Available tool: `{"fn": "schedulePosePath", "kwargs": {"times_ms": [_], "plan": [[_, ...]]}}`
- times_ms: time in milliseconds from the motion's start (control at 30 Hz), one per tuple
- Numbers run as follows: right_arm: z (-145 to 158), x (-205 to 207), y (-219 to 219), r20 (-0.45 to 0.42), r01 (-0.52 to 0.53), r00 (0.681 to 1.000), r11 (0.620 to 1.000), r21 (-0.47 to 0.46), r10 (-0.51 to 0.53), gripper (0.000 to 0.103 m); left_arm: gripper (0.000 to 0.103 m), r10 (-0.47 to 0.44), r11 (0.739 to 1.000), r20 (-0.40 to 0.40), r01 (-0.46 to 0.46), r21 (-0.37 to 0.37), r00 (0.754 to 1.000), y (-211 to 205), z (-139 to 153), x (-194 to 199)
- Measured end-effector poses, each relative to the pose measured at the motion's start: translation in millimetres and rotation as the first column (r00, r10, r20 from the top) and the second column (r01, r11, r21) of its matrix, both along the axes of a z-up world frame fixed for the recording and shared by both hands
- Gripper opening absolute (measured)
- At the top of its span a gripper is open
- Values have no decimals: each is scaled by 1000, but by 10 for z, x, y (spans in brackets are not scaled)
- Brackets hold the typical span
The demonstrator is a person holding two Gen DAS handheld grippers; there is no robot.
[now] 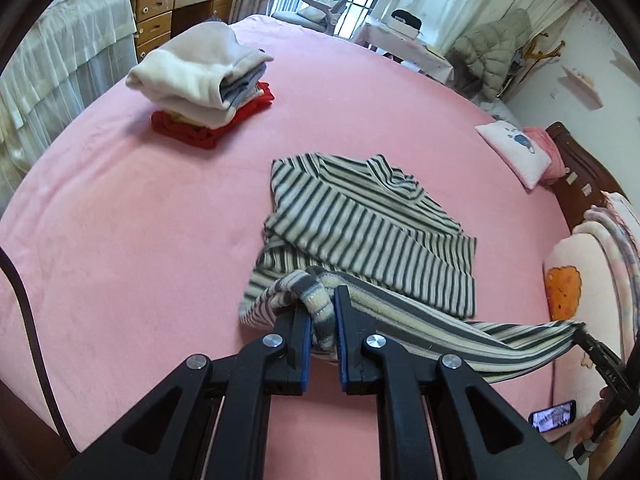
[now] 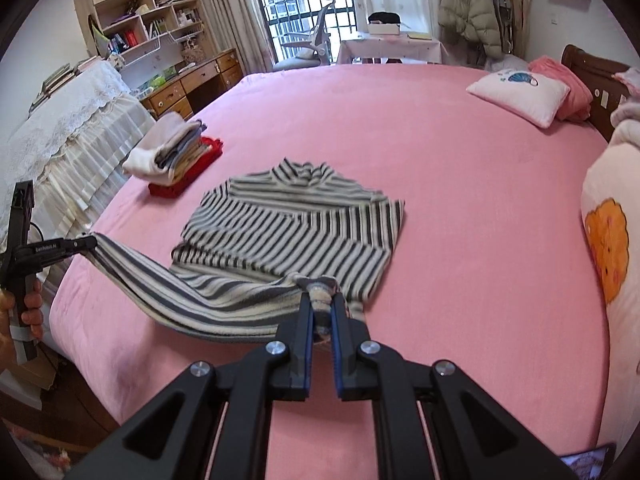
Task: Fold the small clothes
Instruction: 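Grasp the hem with both tools and lift it toward the collar, then carry the hem over the shirt body toward the collar with both tools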
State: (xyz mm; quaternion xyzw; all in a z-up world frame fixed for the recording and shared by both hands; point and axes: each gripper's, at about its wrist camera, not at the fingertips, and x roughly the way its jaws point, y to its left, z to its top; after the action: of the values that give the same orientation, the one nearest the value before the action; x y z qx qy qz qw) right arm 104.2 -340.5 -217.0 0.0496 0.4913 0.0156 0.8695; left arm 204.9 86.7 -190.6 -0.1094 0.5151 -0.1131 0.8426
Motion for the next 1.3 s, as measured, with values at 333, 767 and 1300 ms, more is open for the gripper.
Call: {"fn": "schedulePosePath", "kwargs": {"times_ms": [333, 767, 1300], "plan": [[16, 826, -131, 15, 91, 996, 996, -25, -91, 7, 8, -58, 997, 35, 56, 60, 998, -357, 161, 982], [-527, 1876, -414, -21, 233, 972, 972, -38, -234, 7, 8, -60, 995, -41, 63, 80, 997, -683, -333, 2221], [-1900, 2990, -720, -190, 388, 906, 922, 11, -379, 7, 8, 56, 997, -232, -43, 63, 971, -794, -1614, 3281]]}}
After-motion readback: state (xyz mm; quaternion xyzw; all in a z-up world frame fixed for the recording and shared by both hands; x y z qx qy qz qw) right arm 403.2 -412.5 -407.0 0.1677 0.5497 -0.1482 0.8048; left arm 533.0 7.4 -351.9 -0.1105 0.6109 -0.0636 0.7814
